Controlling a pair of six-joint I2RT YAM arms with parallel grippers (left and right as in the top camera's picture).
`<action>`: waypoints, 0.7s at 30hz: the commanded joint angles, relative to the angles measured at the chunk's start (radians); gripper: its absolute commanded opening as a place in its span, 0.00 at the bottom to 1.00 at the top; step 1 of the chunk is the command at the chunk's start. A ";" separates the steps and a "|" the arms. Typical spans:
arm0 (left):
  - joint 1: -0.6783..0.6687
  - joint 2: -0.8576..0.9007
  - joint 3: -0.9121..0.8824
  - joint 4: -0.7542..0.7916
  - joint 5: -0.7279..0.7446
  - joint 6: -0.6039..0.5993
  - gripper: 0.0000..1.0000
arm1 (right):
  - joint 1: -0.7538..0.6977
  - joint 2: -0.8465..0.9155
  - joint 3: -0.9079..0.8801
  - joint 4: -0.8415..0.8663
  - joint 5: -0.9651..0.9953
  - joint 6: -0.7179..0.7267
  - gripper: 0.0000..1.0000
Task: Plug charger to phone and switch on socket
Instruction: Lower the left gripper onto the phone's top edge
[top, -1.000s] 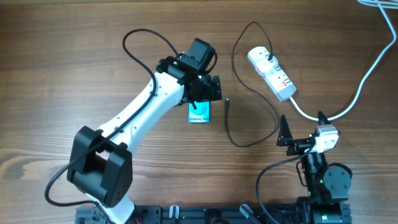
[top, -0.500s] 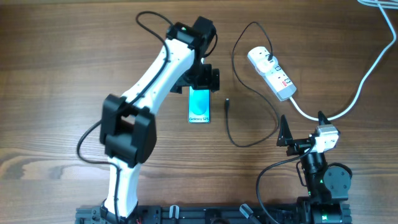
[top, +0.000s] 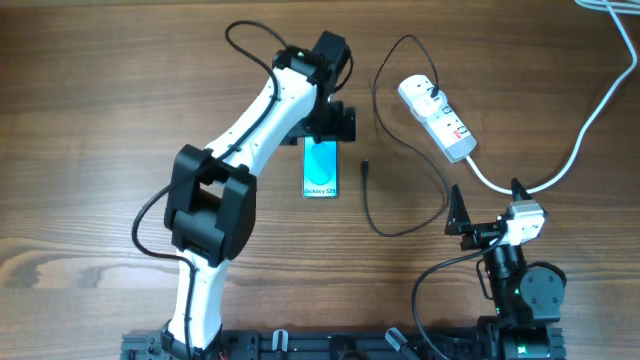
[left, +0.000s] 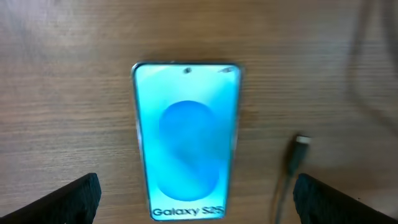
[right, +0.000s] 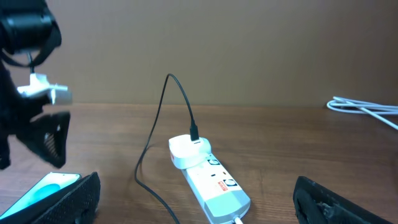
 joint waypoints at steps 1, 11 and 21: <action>-0.005 -0.003 -0.084 0.039 -0.048 -0.029 1.00 | -0.005 -0.003 -0.001 0.003 0.014 0.005 0.99; -0.077 -0.003 -0.133 0.114 -0.057 -0.003 1.00 | -0.005 -0.003 -0.001 0.003 0.014 0.005 1.00; -0.051 -0.001 -0.135 0.083 -0.159 -0.079 1.00 | -0.005 -0.003 -0.001 0.003 0.014 0.005 1.00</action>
